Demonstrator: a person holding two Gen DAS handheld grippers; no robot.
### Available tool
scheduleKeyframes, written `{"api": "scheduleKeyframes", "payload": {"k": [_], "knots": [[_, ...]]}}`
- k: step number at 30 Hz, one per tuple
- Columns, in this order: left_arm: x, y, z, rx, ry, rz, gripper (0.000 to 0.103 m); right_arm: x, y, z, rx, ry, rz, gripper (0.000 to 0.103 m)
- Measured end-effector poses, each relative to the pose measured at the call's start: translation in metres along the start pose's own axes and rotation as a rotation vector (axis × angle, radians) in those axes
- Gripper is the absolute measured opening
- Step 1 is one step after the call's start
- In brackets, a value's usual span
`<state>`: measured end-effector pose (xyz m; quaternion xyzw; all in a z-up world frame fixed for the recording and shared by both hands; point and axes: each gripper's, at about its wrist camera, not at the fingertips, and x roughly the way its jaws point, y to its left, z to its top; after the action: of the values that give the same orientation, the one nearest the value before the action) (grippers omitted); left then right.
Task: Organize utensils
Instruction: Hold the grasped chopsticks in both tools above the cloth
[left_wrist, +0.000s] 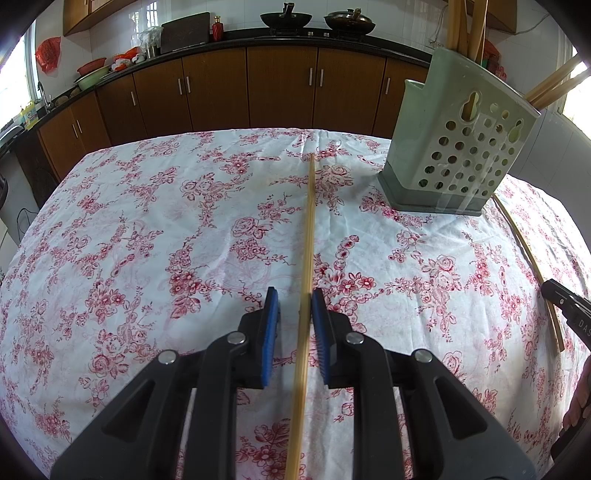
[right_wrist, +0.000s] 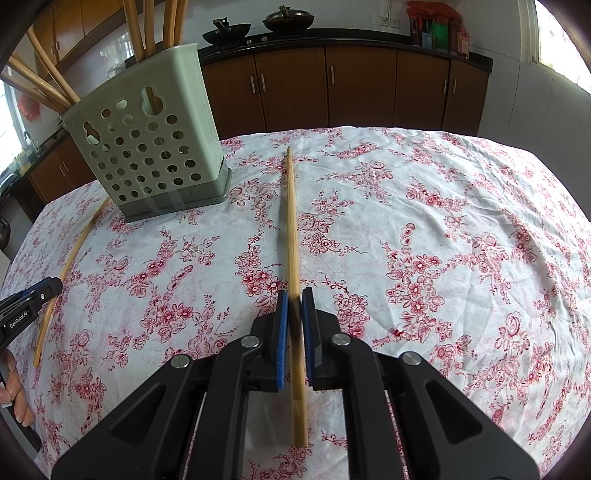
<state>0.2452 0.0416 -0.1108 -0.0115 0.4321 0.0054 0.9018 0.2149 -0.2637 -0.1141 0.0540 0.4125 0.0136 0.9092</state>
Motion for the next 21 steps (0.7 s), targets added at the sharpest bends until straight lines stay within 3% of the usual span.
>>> {"api": "scheduleKeyframes", "payload": {"k": [18,21], "knots": [[-0.0019,-0.0002,-0.0018,-0.003,0.0,-0.005,0.021,-0.0017,0.0002,-0.0004,0.002,0.0,0.0,0.009],[-0.0091,-0.0037,-0.0098,0.036,0.002,0.012,0.021,-0.0054,-0.0004,-0.006,0.002,0.0,0.007,0.009]]}}
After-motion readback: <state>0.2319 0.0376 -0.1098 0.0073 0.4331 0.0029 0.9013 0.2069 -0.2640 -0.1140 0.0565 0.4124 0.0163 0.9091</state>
